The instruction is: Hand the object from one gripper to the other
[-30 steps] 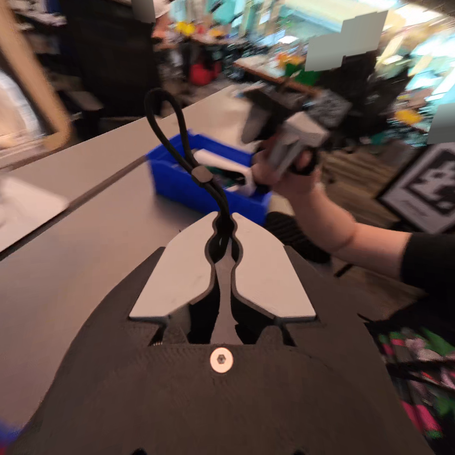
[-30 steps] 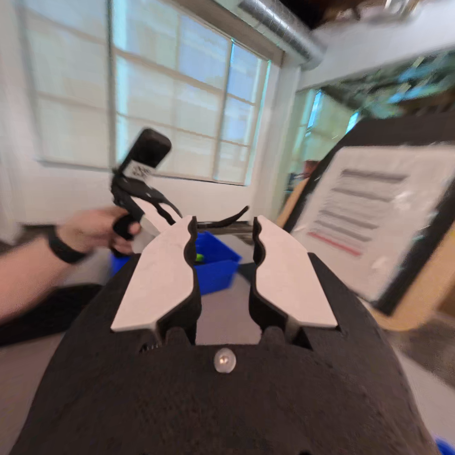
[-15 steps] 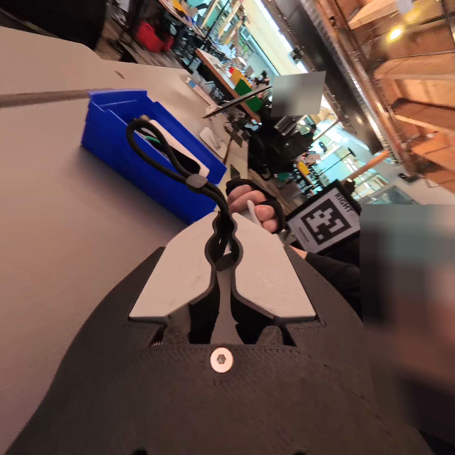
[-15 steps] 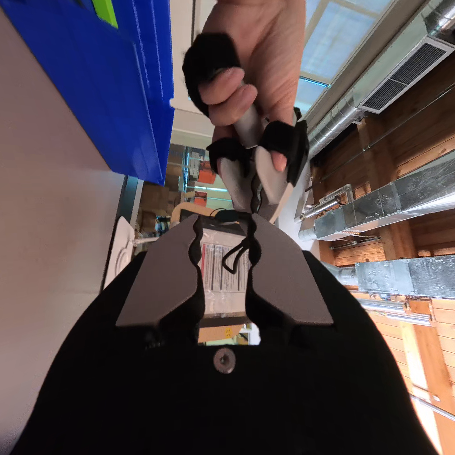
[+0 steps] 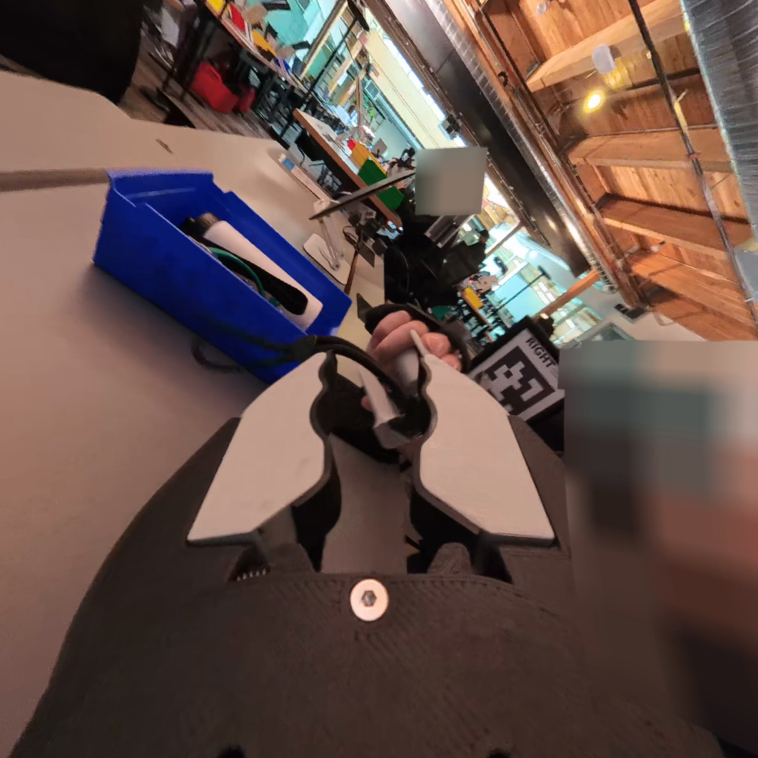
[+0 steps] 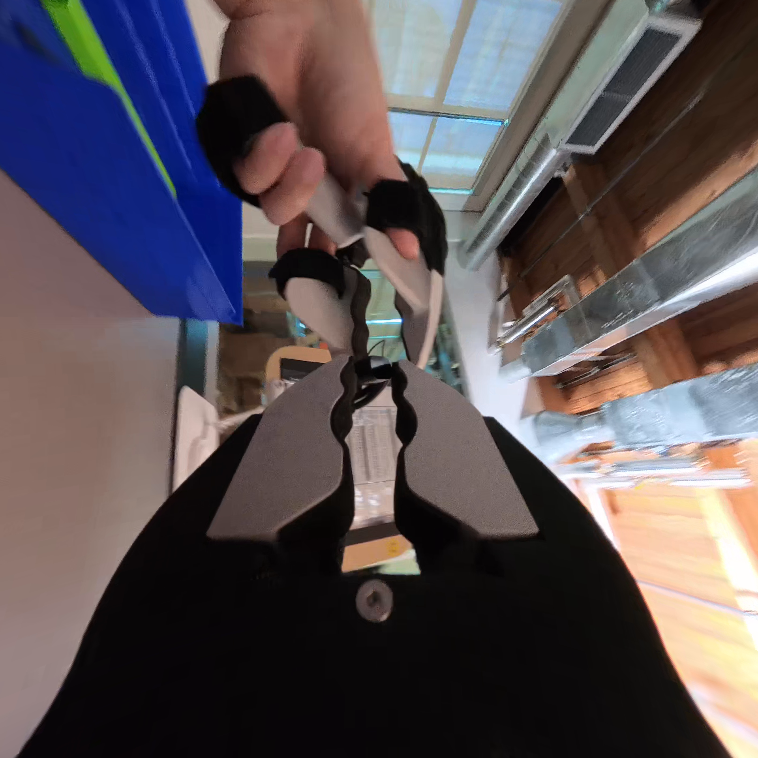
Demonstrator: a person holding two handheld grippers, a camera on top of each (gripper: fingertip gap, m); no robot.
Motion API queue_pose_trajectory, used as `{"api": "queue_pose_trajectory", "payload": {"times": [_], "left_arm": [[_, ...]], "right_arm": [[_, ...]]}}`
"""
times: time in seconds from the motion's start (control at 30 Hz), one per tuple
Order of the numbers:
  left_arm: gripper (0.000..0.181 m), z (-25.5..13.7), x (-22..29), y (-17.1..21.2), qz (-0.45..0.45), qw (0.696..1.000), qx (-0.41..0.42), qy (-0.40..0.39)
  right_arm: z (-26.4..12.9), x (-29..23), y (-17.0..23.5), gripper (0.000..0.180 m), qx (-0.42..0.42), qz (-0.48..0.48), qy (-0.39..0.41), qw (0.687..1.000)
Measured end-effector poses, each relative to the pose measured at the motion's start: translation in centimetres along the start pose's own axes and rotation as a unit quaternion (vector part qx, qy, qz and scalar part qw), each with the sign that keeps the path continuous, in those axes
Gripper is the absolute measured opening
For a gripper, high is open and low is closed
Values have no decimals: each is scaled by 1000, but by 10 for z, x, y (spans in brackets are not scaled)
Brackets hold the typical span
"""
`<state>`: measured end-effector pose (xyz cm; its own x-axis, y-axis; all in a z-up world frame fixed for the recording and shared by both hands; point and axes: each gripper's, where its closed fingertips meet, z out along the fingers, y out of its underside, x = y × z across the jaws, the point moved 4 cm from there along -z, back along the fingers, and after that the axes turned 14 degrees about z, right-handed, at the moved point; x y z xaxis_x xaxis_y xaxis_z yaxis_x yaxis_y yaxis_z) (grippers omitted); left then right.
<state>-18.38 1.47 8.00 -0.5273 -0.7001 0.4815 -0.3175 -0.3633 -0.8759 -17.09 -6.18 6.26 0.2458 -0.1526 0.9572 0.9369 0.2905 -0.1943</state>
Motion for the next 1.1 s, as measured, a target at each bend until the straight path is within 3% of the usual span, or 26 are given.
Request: {"api": "queue_pose_trajectory", "payload": {"times": [0.03,0.13,0.2,0.27,0.37,0.43,0.53,0.77,0.8,0.87,0.93,1.0,1.1], "left_arm": [[41,-3,0,-3,23,1000,2,-15],[56,-15,0,-16,122,988,13,-94],[57,-21,4,-23,195,971,10,-135],[55,-23,13,-26,247,958,9,-147],[51,-18,30,-26,257,960,22,-107],[45,-10,39,-22,232,971,20,-54],[41,3,43,-14,211,977,16,-3],[36,27,32,5,201,979,-38,-21],[31,28,29,7,201,978,-42,-29],[3,28,29,8,197,979,-45,-25],[3,23,26,2,189,981,-30,-39],[3,13,24,-10,171,984,22,-48],[3,-9,21,-27,78,990,120,-15]], "right_arm": [[-2,9,1,17,1,51,-8,999],[-7,40,5,17,11,244,-28,969],[-9,61,13,16,16,399,-39,916],[-10,75,22,16,35,561,-77,824],[-13,86,33,9,96,754,-155,631],[-14,86,41,9,126,820,-202,520],[-9,75,49,9,129,854,-240,444],[0,54,42,9,91,856,-282,425],[0,53,41,9,89,854,-286,425],[1,52,42,10,80,851,-277,439],[2,57,46,26,92,840,-244,476],[0,64,50,43,100,812,-196,540],[-5,68,50,47,104,698,-120,698]]}}
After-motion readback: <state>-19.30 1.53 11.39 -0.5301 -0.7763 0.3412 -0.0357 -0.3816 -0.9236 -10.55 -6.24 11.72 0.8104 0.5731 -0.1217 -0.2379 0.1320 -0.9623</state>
